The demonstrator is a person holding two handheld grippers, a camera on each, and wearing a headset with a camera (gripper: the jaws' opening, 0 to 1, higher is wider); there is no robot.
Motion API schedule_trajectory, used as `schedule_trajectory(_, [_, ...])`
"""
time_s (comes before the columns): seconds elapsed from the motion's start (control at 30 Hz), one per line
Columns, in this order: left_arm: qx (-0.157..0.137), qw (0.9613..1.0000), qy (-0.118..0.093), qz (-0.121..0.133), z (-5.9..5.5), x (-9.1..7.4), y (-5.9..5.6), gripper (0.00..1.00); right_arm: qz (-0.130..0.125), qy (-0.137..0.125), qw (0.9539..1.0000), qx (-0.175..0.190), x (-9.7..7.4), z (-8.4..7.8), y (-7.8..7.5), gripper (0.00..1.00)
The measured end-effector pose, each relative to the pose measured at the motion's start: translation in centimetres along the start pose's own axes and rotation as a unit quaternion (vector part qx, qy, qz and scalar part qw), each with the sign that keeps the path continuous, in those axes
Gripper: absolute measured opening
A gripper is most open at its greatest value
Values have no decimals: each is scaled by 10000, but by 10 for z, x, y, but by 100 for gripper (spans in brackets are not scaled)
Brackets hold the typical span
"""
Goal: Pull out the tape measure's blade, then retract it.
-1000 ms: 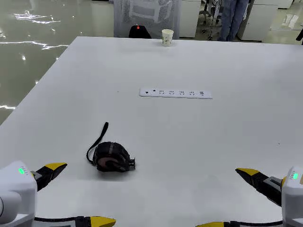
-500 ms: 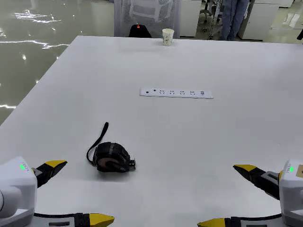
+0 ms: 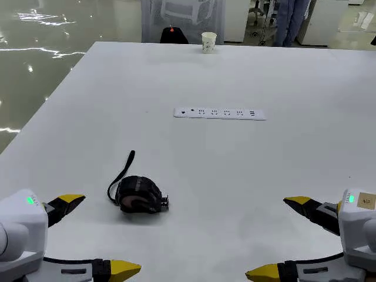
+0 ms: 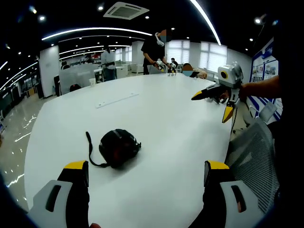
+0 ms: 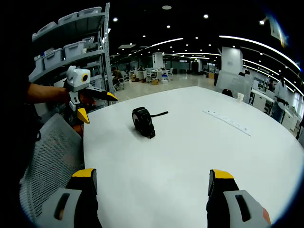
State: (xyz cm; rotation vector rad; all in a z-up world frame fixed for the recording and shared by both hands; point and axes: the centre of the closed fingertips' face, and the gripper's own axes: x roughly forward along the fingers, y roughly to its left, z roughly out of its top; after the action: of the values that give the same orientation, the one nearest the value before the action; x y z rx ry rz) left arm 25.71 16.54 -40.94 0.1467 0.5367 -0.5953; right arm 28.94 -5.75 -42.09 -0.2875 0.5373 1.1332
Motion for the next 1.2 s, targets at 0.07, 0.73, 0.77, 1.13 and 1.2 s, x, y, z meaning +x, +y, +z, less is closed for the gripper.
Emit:
schedule_trajectory(0.07, [29,10000,22,-26,1,2,2,99,39,11,10000,-16,2,1,-2,97])
schedule_trajectory(0.73, [315,9987,254,-306,0,22,20,99,345,210,9987,-318,27,6,-21,94])
schedule_trajectory(0.77, [326,9986,277,-314,0,23,20,99,356,217,9986,-332,28,7,-22,94])
schedule_trajectory(1.13, [411,9974,405,-419,0,31,31,99,599,280,9967,-471,50,15,-27,92])
schedule_trajectory(1.2, [437,9971,430,-456,0,33,32,98,627,284,9965,-482,54,17,-28,92])
